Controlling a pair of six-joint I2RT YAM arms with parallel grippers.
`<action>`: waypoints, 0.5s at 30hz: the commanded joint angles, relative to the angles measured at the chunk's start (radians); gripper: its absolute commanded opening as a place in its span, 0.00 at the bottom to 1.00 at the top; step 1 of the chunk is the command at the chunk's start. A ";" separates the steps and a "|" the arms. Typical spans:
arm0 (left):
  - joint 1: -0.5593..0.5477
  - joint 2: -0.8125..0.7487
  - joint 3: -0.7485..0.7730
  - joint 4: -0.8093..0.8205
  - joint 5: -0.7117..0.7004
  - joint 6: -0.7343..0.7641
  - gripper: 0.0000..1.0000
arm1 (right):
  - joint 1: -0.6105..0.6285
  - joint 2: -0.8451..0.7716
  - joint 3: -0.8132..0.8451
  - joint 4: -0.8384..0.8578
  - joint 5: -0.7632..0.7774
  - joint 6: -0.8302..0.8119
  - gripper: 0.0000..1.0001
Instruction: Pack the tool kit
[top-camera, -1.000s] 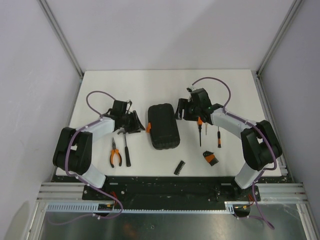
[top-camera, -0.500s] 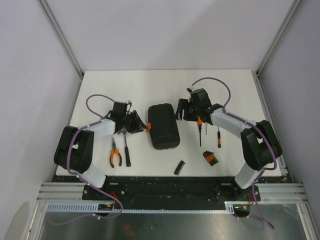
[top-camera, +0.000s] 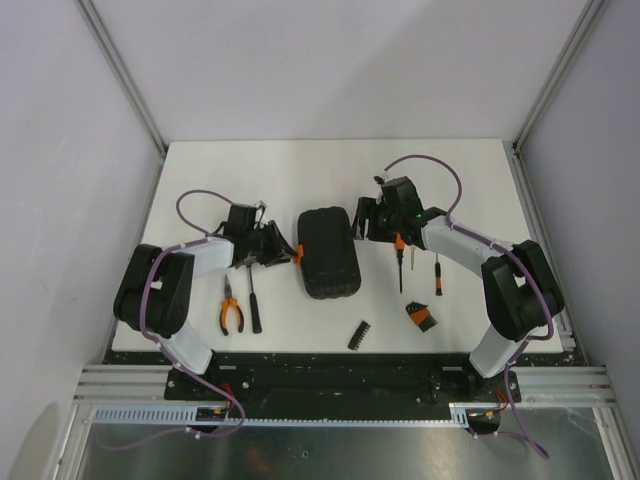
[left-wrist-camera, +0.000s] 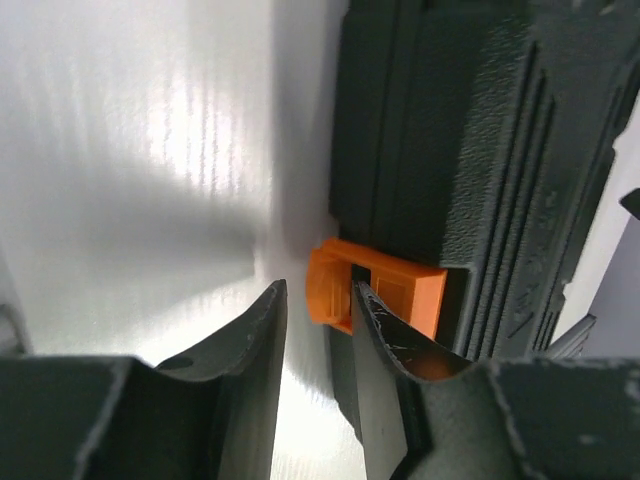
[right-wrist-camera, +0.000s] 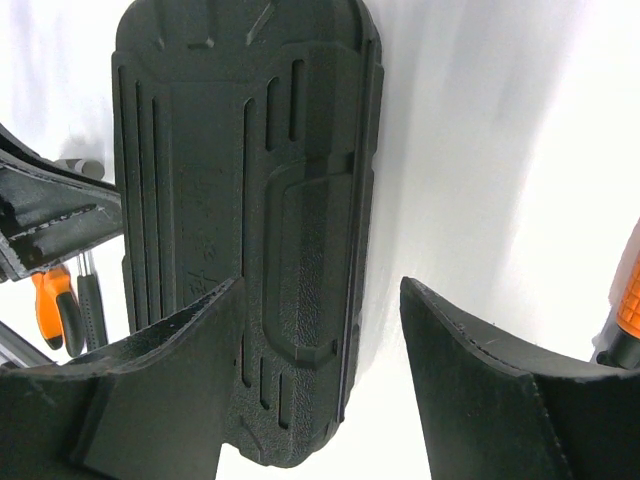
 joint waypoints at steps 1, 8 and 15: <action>-0.005 -0.021 0.021 0.123 0.076 -0.021 0.37 | -0.003 0.007 0.003 0.013 0.002 0.009 0.67; -0.004 -0.036 0.011 0.175 0.152 -0.023 0.37 | -0.002 0.007 0.003 0.013 0.005 0.013 0.67; 0.001 -0.082 -0.011 0.189 0.134 -0.031 0.36 | -0.001 0.009 0.003 0.013 0.007 0.017 0.67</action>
